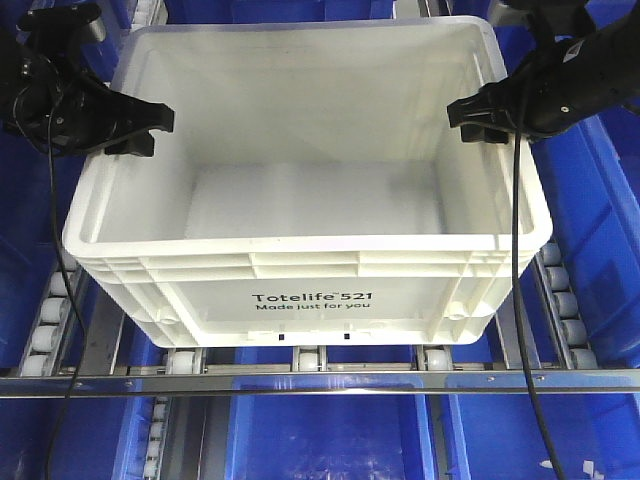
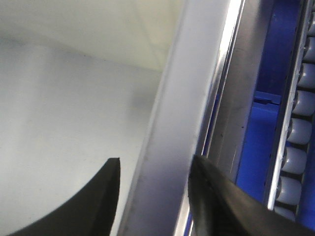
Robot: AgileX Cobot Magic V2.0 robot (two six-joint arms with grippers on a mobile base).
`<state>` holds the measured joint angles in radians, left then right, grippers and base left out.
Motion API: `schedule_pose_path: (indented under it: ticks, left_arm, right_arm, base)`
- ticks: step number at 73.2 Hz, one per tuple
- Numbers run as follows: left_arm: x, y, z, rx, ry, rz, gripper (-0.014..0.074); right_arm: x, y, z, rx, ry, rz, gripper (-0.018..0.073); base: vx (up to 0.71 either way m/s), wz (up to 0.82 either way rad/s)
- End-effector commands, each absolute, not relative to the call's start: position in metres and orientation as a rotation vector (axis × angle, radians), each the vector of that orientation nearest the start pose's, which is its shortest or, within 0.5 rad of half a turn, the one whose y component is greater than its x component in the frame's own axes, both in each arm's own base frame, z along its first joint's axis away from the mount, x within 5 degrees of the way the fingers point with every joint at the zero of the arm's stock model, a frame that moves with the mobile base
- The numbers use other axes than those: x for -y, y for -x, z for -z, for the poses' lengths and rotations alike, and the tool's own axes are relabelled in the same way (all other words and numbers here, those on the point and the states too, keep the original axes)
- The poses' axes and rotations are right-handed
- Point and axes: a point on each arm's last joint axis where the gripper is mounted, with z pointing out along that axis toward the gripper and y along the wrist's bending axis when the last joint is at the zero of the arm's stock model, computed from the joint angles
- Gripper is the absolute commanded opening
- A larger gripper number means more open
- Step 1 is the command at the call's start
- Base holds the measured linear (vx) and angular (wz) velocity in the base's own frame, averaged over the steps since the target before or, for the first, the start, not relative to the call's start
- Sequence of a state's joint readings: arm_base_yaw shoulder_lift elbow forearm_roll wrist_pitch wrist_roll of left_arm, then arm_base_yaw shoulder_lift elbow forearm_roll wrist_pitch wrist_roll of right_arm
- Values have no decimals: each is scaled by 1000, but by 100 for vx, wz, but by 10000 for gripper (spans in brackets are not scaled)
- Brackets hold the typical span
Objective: Move bin from left to right shelf
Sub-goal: 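Push the crate forward onto the roller shelf with both grippers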
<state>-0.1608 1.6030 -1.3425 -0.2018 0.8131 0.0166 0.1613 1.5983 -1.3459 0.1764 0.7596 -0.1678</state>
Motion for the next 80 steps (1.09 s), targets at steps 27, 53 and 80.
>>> schedule_pose_path:
  ticks: [27, 53, 80]
  left_arm:
    - [68, -348, -346, -2306, -124, 278, 4]
    - [68, -350, -347, -2270, -214, 236, 187]
    - [67, -352, -351, -2223, -203, 231, 459]
  right_arm:
    - [-64, -359, -334, -2294, 276, -163, -5]
    - [-64, -359, -334, -2296, 274, -165, 88]
    - [-64, -359, -334, -2297, 260, -169, 541]
  base:
    - [0, 0]
    - [0, 0]
    - [0, 0]
